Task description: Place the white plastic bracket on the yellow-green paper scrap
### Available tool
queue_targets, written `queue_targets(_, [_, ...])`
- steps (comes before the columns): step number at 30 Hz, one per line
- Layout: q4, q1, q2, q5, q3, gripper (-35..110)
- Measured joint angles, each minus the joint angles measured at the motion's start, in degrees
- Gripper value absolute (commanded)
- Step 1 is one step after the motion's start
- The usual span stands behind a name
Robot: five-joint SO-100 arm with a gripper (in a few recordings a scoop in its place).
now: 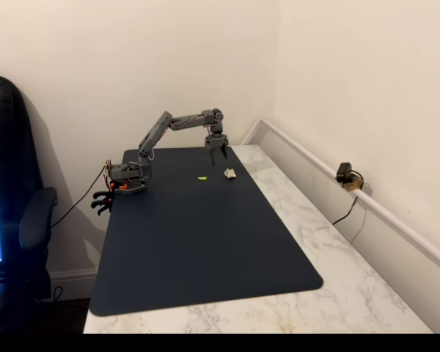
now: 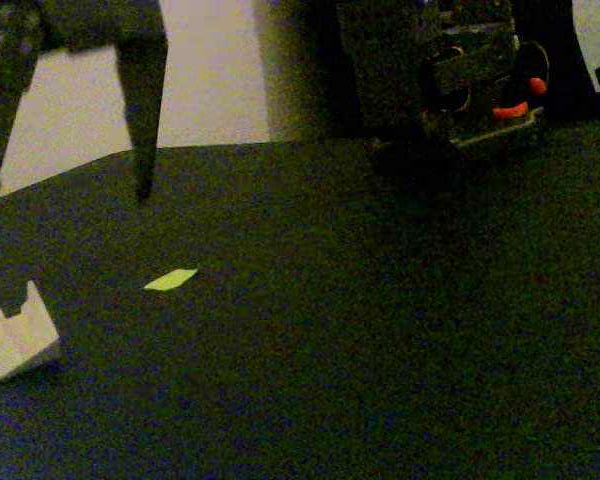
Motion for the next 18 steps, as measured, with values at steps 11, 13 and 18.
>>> queue_targets(11, [0.2, 0.9, -9.1, 0.0, -13.4, 43])
queue_targets(13, [0.2, 1.1, -9.8, 0.0, -13.8, 44])
queue_targets(18, [0.2, 1.5, -12.0, 0.0, -14.8, 44])
